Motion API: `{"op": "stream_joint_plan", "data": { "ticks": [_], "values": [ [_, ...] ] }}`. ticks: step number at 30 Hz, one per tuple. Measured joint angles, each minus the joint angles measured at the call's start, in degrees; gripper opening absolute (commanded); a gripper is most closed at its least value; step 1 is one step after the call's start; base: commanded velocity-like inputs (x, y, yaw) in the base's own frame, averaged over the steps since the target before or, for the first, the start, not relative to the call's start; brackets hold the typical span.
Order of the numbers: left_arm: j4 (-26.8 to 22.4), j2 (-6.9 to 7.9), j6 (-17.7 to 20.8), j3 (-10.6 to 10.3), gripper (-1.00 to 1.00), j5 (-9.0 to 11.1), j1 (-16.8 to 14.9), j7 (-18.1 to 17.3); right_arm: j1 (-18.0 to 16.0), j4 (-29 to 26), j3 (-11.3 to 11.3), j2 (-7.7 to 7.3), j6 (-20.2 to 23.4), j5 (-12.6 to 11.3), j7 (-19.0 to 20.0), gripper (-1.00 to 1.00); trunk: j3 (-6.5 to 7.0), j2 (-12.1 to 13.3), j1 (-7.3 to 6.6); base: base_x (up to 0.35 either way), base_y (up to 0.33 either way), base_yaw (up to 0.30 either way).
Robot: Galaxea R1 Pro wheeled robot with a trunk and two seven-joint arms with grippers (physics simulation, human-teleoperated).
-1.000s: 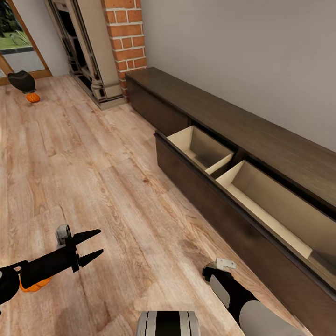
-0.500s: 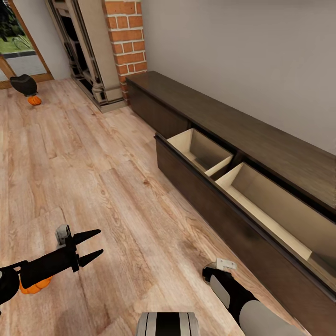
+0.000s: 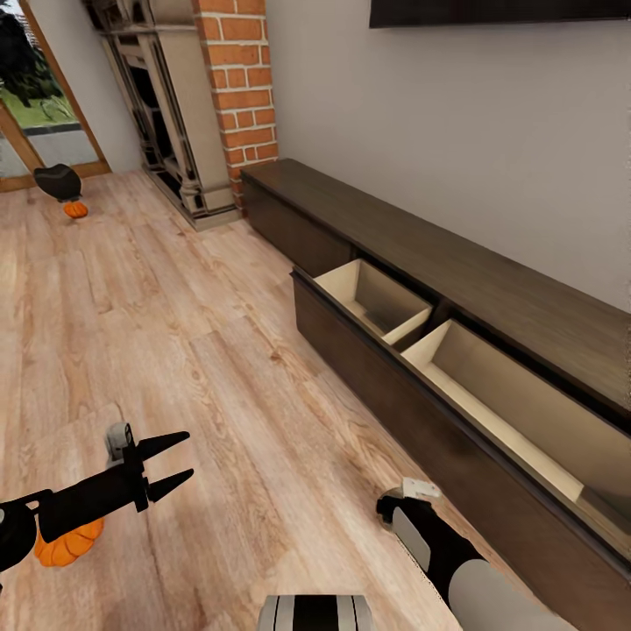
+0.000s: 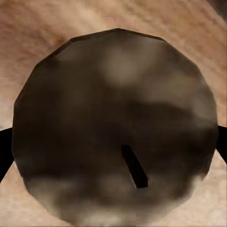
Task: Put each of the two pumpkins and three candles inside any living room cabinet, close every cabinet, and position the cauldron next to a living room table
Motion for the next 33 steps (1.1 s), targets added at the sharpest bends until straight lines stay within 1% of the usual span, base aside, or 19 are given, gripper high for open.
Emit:
{"op": "stream_joint_plan", "data": {
  "ticks": [1,2,4,5,6,8,9,13,16,19,21,24,28,33],
  "values": [
    [0.0,0.0,0.0,0.0,1.0,0.0,0.0,0.0,0.0,-2.5,0.0,-0.03,1.2,0.3,-0.1,-1.0,0.22,0.0,-0.03,0.0,0.0,0.0],
    [0.0,0.0,0.0,0.0,1.0,0.0,0.0,0.0,0.0,-6.3,0.1,-0.03,3.1,-0.2,-0.1,-1.0,0.44,0.0,-0.05,0.0,0.0,0.0],
    [0.0,0.0,0.0,0.0,1.0,0.0,0.0,0.0,0.1,-13.9,0.1,-0.07,6.1,0.2,-0.4,-1.0,0.89,0.1,-0.11,0.0,0.0,0.0],
    [0.0,0.0,0.0,0.1,1.0,-0.1,0.0,0.0,0.2,-18.0,0.1,-0.08,8.0,-0.4,-0.7,-1.0,1.11,0.1,-0.13,0.0,0.0,0.0],
    [0.0,0.0,0.0,0.1,1.0,0.0,0.0,0.0,0.2,-21.5,0.0,-0.08,9.3,0.0,-0.8,-1.0,1.33,0.1,-0.16,0.0,0.0,0.0],
    [0.1,0.0,0.0,0.1,1.0,-0.1,0.0,0.0,0.3,-23.9,0.0,-0.04,10.5,-0.4,-1.0,-1.0,1.77,0.1,-0.21,0.0,0.0,0.0],
    [0.3,0.0,0.0,0.1,1.0,-0.1,0.0,0.0,0.3,-25.3,0.0,-0.03,11.0,-0.1,-1.0,-1.0,2.0,0.1,-0.24,0.0,0.0,0.0],
    [0.8,0.06,0.0,0.1,1.0,-0.2,0.0,0.0,0.4,-27.4,-0.1,-0.02,12.4,-0.5,-1.1,-1.0,2.88,0.2,-0.34,0.0,0.0,0.0],
    [1.0,0.08,0.0,0.2,1.0,-0.2,0.0,0.0,0.4,-29.8,-0.1,-0.06,14.9,-0.5,-1.1,-1.0,3.55,0.2,-0.41,-0.009,0.009,0.0],
    [1.6,1.05,0.1,1.1,1.0,0.6,1.0,-0.4,0.4,-29.6,0.1,0.01,15.2,-0.7,-1.0,-1.0,3.54,0.2,-0.41,-0.075,0.07,0.0],
    [1.6,1.15,0.1,1.4,1.0,0.6,1.6,-0.4,0.4,-29.6,0.1,-0.01,15.2,-0.6,-1.0,-1.0,3.54,0.2,-0.4,-0.114,0.101,0.0],
    [1.6,1.8,0.1,2.0,1.0,1.2,2.6,-0.8,0.4,-29.6,0.0,-0.02,15.2,-0.7,-0.5,-1.0,3.54,0.2,-0.4,-0.151,0.134,0.0],
    [1.6,2.03,0.1,2.2,1.0,1.4,3.8,-0.9,0.4,-29.6,0.0,-0.06,15.1,-0.7,-0.1,-1.0,3.54,0.2,-0.39,-0.199,0.172,0.0],
    [1.6,2.04,0.1,2.2,1.0,1.5,3.8,-0.9,0.4,-29.6,0.1,-0.18,15.1,-0.7,0.0,-1.0,3.55,0.2,-0.39,-0.209,0.182,0.01]
  ]
}}
